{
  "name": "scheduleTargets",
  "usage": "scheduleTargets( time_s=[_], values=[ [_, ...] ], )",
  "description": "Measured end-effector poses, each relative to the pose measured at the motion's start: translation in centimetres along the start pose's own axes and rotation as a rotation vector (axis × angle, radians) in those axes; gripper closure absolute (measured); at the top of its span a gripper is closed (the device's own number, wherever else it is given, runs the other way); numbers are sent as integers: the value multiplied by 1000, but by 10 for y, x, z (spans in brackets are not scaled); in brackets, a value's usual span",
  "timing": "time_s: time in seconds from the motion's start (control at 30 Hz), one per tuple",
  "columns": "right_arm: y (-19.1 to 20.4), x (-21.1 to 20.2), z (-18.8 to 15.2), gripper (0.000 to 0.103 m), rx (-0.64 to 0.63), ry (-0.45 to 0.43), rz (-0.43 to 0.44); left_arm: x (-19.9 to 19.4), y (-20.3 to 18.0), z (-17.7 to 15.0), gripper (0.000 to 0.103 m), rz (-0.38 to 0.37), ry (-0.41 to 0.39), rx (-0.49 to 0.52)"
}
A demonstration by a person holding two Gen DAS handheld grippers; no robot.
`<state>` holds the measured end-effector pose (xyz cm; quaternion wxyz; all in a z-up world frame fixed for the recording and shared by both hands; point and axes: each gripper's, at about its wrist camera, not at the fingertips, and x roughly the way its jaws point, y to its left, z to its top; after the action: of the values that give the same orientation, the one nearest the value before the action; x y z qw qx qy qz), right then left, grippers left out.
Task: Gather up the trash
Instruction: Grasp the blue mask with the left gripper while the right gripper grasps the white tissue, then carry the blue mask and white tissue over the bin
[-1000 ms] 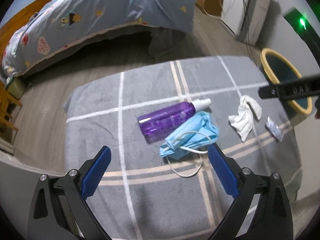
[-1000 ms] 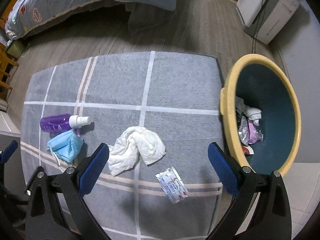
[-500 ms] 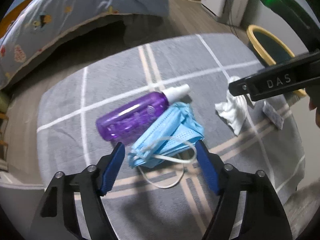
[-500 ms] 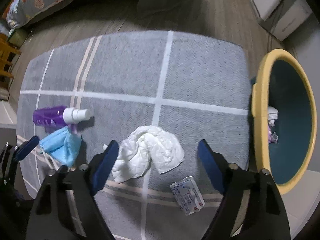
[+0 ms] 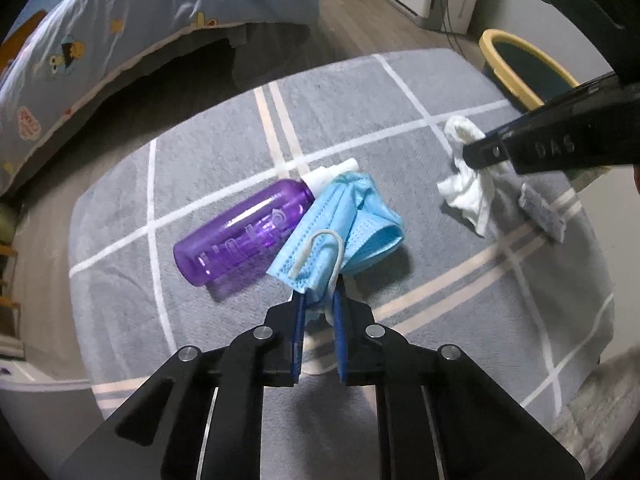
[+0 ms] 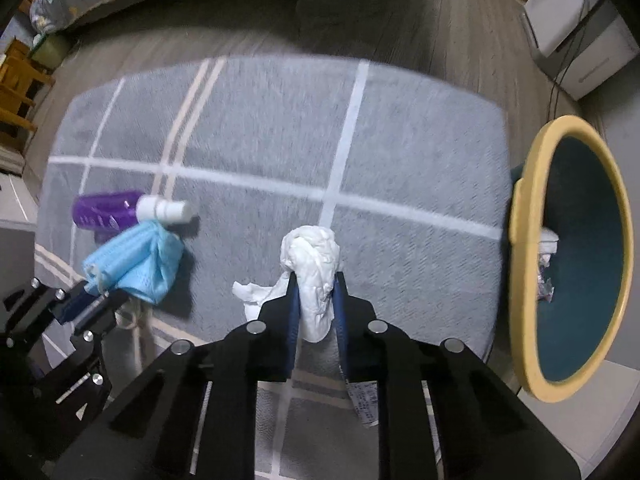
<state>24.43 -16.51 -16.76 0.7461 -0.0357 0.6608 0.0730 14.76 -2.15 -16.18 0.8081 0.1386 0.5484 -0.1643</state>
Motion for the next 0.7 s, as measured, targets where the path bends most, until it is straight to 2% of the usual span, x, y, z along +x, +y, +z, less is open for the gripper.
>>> scheduleTargets(
  time_s=[0.17,0.33,0.53,0.7],
  values=[
    [-11,-22,0,88,45,-52,44,-18,2,5,92,-13,-52,-28],
    [-27,-56,-4,88,83,-120,77,-48,-3,13,92,-17,-138,-24],
    [-33,-111,-6,88,118,-243,112,-80,-1,21,92,-2,-218,-20],
    [-47,-151,-16,88,134,-353,95,-105,-5,29,92,18,-281,-6]
  ],
)
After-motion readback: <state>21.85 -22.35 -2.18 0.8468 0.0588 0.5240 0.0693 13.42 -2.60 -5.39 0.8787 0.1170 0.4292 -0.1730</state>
